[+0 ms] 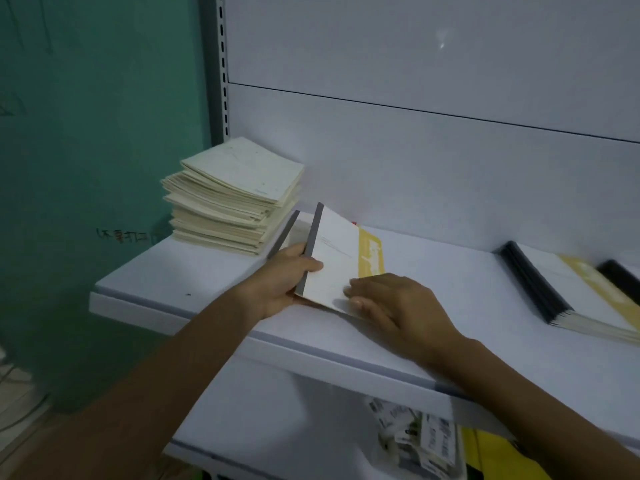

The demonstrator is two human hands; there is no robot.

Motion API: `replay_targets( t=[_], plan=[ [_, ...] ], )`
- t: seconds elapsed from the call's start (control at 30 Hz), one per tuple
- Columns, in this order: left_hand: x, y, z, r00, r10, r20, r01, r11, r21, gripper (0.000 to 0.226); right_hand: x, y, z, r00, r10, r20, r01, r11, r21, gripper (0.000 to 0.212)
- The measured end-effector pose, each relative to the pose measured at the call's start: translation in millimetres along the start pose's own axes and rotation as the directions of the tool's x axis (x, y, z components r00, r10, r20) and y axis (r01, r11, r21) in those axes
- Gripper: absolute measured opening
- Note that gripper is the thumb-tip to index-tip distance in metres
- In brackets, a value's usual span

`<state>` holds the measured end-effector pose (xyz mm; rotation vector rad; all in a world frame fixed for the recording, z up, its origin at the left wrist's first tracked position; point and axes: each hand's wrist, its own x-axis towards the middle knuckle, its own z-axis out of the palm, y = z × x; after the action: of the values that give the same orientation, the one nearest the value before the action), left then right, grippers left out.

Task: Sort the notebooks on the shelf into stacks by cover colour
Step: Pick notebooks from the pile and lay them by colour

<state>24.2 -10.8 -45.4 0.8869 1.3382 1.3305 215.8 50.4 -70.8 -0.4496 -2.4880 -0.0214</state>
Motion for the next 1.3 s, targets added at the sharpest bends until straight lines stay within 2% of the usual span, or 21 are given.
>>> replay_targets(
  t=[0.07, 0.13, 0.2, 0.27, 0.3, 0.4, 0.47, 0.53, 0.67, 0.8, 0.87, 0.97, 1.07, 1.2, 1.3],
  plan=[
    [-2.0, -0.3, 0.7, 0.997, 0.074, -0.015, -0.073, 0.996, 0.059, 0.036, -3.0, 4.8, 0.7, 0.962, 0.267, -0.056, -0.246, 0.939, 0.242, 0.045],
    [-9.1, 1.7, -0.2, 0.981, 0.184, -0.06, -0.177, 0.978, 0.109, 0.036, 3.3, 12.2, 1.9, 0.859, 0.491, -0.141, -0.396, 0.815, 0.424, 0.034],
    [-18.7, 5.2, -5.2, 0.95, 0.298, -0.088, -0.281, 0.945, 0.166, 0.039, 17.3, 20.9, 8.1, 0.759, 0.626, -0.182, -0.52, 0.749, 0.41, 0.02],
    [-31.4, 10.9, -12.9, 0.915, 0.393, -0.095, -0.362, 0.901, 0.238, 0.041, 33.3, 28.4, 17.2, 0.682, 0.725, -0.096, -0.657, 0.665, 0.355, 0.015],
    [-37.7, 14.4, -17.8, 0.9, 0.425, -0.096, -0.388, 0.883, 0.264, 0.04, 42.1, 29.5, 22.8, 0.645, 0.763, -0.028, -0.717, 0.618, 0.322, 0.022],
    [-57.3, 22.1, -36.0, 0.871, 0.48, -0.105, -0.433, 0.851, 0.296, 0.037, 71.7, 17.5, 36.4, 0.582, 0.806, 0.109, -0.813, 0.573, 0.099, 0.05],
    [-68.3, 21.9, -46.7, 0.868, 0.483, -0.117, -0.437, 0.853, 0.284, 0.036, 87.5, 12.2, 43.5, 0.57, 0.809, 0.146, -0.816, 0.578, -0.018, 0.056],
    [-77.3, 17.0, -56.4, 0.87, 0.47, -0.153, -0.42, 0.866, 0.272, 0.035, 97.7, 12.6, 45.5, 0.528, 0.826, 0.197, -0.84, 0.542, -0.026, 0.057],
    [-90.3, 4.8, -72.8, 0.887, 0.411, -0.21, -0.354, 0.898, 0.263, 0.032, 101.9, 16.7, 33.3, 0.445, 0.856, 0.263, -0.891, 0.452, 0.036, 0.054],
    [-95.8, -0.2, -80.4, 0.896, 0.377, -0.236, -0.327, 0.918, 0.224, 0.033, 96.0, 20.4, 29.3, 0.374, 0.884, 0.281, -0.908, 0.287, 0.306, 0.034],
    [-96.5, -0.7, -79.1, 0.9, 0.367, -0.237, -0.322, 0.924, 0.206, 0.033, 91.0, 20.8, 28.7, 0.358, 0.904, 0.234, -0.883, 0.245, 0.401, 0.024],
    [-94.8, -2.1, -70.5, 0.902, 0.368, -0.226, -0.326, 0.923, 0.204, 0.033, 79.2, 19.7, 20.1, 0.38, 0.911, 0.16, -0.804, 0.24, 0.544, 0.015],
    [-92.2, -5.6, -53.7, 0.903, 0.375, -0.209, -0.339, 0.921, 0.19, 0.035, 64.9, 13.9, 3.2, 0.421, 0.905, 0.062, -0.717, 0.29, 0.634, 0.012],
    [-86.8, -5.1, -24.7, 0.895, 0.413, -0.169, -0.383, 0.906, 0.182, 0.031, 37.4, 5.7, -17.9, 0.483, 0.856, -0.182, -0.637, 0.486, 0.599, 0.013],
    [-78.7, -0.3, 3.4, 0.889, 0.44, -0.128, -0.413, 0.89, 0.195, 0.024, 11.3, 7.7, -39.4, 0.485, 0.809, -0.332, -0.573, 0.581, 0.578, 0.013]
  ],
)
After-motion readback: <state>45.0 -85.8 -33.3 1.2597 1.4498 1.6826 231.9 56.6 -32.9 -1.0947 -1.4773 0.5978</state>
